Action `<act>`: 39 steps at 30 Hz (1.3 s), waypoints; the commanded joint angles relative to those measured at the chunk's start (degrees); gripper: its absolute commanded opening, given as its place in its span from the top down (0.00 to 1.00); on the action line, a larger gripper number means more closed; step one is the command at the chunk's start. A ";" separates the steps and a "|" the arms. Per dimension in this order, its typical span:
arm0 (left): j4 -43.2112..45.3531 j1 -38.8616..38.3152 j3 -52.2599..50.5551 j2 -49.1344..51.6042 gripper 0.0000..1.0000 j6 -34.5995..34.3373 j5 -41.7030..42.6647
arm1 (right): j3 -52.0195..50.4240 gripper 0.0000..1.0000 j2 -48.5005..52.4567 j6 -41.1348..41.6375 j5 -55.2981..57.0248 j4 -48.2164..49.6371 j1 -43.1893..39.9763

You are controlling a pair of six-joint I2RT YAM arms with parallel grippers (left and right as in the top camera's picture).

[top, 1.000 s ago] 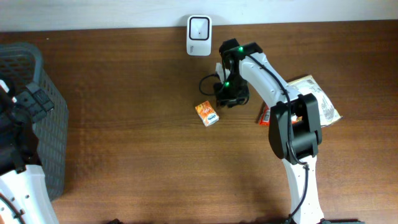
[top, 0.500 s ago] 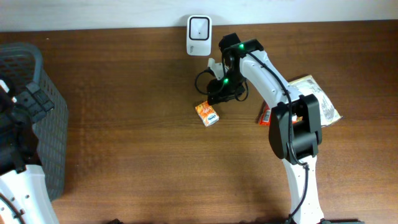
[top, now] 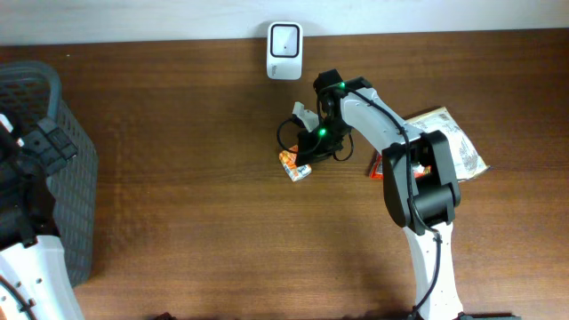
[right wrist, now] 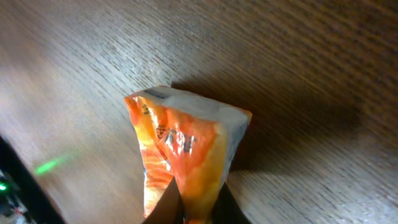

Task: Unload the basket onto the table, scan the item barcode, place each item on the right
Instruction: 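Lower the right gripper and grasp the orange box, then lift the orange box and carry it to the scanner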

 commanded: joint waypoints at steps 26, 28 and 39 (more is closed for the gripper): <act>0.11 0.26 0.22 -0.13 0.01 0.72 -0.24 | 6.03 0.96 -15.80 -7.69 -46.77 -12.02 -17.27; 0.11 0.26 0.22 -0.13 0.01 0.72 -0.24 | 6.03 0.96 -16.90 -7.67 -46.95 -12.15 -17.86; 0.11 0.26 0.22 -0.13 0.01 0.72 -0.24 | 6.03 0.96 -21.20 -7.65 -49.20 -14.08 -17.94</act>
